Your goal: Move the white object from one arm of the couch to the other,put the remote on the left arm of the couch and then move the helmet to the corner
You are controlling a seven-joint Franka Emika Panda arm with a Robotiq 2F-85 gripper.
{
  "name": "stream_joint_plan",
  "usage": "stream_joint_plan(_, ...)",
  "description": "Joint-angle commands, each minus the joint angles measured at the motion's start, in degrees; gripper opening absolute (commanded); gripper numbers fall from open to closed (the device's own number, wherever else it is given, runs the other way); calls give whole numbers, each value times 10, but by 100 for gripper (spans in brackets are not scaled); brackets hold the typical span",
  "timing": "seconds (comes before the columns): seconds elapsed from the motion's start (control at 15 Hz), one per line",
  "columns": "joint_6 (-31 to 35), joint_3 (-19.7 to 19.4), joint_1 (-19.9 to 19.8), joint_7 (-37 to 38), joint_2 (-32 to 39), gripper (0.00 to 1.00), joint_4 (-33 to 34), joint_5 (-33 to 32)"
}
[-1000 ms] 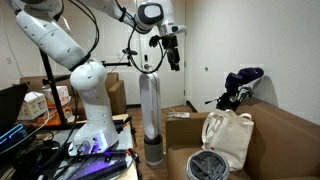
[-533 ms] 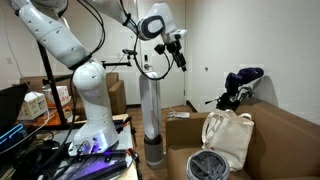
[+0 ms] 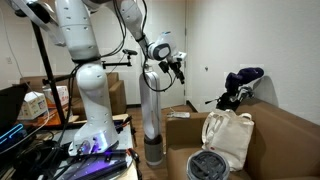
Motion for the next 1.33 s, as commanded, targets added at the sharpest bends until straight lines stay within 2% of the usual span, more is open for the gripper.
stream_joint_plan(0.0, 23, 3, -11, 136, 133, 100, 90, -143)
stream_joint_plan(0.07, 18, -19, 5, 180, 160, 100, 112, -196)
stream_joint_plan(0.13, 9, -32, 20, 202, 187, 100, 137, -216)
stream_joint_plan(0.2, 10, -20, 17, 184, 210, 100, 157, -190)
stream_joint_plan(0.27, 13, -17, 7, 168, 161, 100, 108, -183)
stream_joint_plan(0.33, 13, -17, 8, 168, 185, 100, 127, -183)
stream_joint_plan(0.4, 13, -44, 39, 147, 199, 100, 140, -156)
stream_joint_plan(0.6, 2, -45, 44, 146, 218, 100, 160, -145)
stream_joint_plan(0.73, -43, -21, 42, 111, 252, 100, 187, -101)
stream_joint_plan(0.8, -65, -43, 63, 132, 270, 100, 202, -111)
stream_joint_plan(0.87, -83, -42, 66, 129, 285, 100, 215, -99)
stream_joint_plan(0.93, -85, -24, 53, 102, 308, 100, 229, -68)
stream_joint_plan(1.07, -68, -39, 69, 106, 344, 100, 251, -65)
stream_joint_plan(1.27, -81, -41, 75, 103, 393, 100, 289, -51)
